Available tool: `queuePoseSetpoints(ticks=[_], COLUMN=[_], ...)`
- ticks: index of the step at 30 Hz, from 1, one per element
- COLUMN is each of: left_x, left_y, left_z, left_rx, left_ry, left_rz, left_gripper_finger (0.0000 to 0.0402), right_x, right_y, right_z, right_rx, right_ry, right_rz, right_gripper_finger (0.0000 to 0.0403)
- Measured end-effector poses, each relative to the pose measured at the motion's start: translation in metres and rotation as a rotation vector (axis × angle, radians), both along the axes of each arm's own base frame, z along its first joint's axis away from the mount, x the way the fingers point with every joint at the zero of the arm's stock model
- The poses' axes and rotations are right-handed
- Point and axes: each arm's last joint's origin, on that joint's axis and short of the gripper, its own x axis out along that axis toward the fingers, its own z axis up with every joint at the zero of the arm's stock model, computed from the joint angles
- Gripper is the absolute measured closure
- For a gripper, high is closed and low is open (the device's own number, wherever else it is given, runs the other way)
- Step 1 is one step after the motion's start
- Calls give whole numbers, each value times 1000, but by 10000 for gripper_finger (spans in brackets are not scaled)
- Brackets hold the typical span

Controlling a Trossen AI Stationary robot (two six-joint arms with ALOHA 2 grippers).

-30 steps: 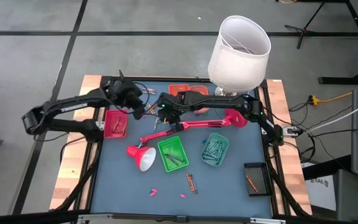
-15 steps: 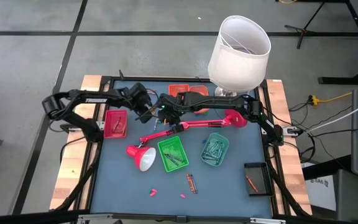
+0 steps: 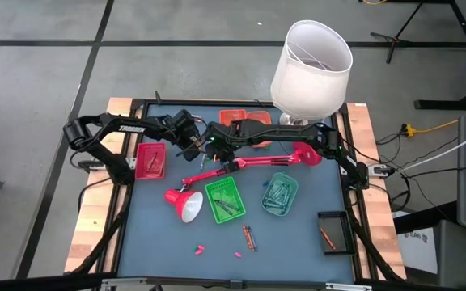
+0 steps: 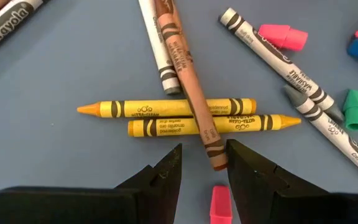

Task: Sort crayons
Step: Put the brown crayon into the red bin

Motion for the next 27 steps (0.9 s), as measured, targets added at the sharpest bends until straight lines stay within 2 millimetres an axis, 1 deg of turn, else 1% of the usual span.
queuePoseSetpoints(ticks=[4, 13, 18, 21, 23, 27], left_x=[0, 1, 2, 3, 5, 9], left_y=[0, 0, 1, 2, 4, 6], left_z=[-1, -1, 0, 3, 6, 14], left_rx=[-3, -7, -6, -6, 4, 4], left_ry=[2, -2, -1, -1, -3, 11], left_rz=[0, -3, -3, -3, 0, -17], left_gripper_finger=[299, 366, 393, 396, 395, 397], right_x=[0, -3, -15, -22, -26, -32], right_y=[0, 2, 6, 8, 12, 30], right_z=[0, 2, 16, 24, 29, 38], right_rx=[0, 46, 140, 192, 214, 230], right_ry=[0, 14, 53, 82, 96, 120], right_rz=[0, -32, -47, -82, -97, -89], right_gripper_finger=[292, 292, 292, 292, 292, 292])
